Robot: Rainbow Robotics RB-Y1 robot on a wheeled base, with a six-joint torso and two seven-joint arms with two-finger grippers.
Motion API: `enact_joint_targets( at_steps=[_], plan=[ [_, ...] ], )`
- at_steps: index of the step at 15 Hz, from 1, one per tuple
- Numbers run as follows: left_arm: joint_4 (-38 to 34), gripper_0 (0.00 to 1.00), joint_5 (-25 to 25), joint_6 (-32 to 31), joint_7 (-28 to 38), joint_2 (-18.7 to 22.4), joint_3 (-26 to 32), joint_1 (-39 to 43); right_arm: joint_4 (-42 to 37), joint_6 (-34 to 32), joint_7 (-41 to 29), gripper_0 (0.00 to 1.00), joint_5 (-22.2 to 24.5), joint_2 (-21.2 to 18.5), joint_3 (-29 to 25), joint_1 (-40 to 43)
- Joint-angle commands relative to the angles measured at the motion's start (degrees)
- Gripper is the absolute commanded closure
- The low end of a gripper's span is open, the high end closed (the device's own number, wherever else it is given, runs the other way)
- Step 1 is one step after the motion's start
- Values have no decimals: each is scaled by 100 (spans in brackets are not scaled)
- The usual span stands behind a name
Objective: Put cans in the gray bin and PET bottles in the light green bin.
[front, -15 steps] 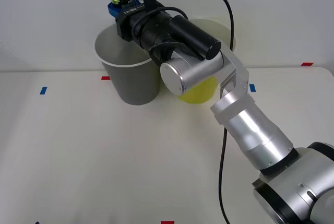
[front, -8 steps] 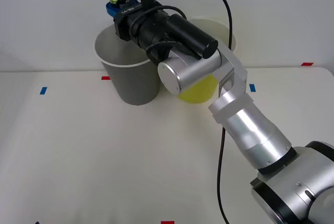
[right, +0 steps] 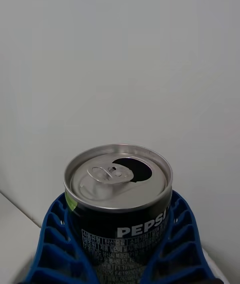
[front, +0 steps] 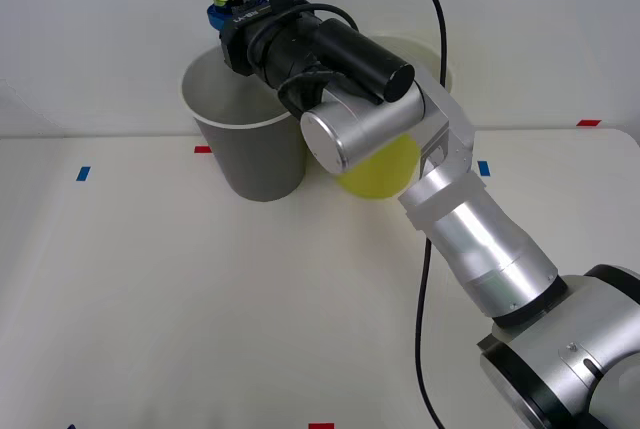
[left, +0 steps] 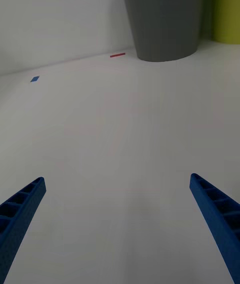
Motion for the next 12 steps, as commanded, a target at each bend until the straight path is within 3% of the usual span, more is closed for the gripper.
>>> enact_joint_targets(
  at_steps=[1, 9, 12],
  plan=[
    [0, 0, 0, 0, 0, 0, 0, 0, -1, 0, -124, 3, -18, 8, 1, 0],
    [0, 0, 0, 0, 0, 0, 0, 0, -45, -18, -203, 0, 202, 184, -16, 0],
    [0, 0, 0, 0, 0, 0, 0, 0, -537, 17, -186, 0, 132, 43, -16, 0]
  ],
)
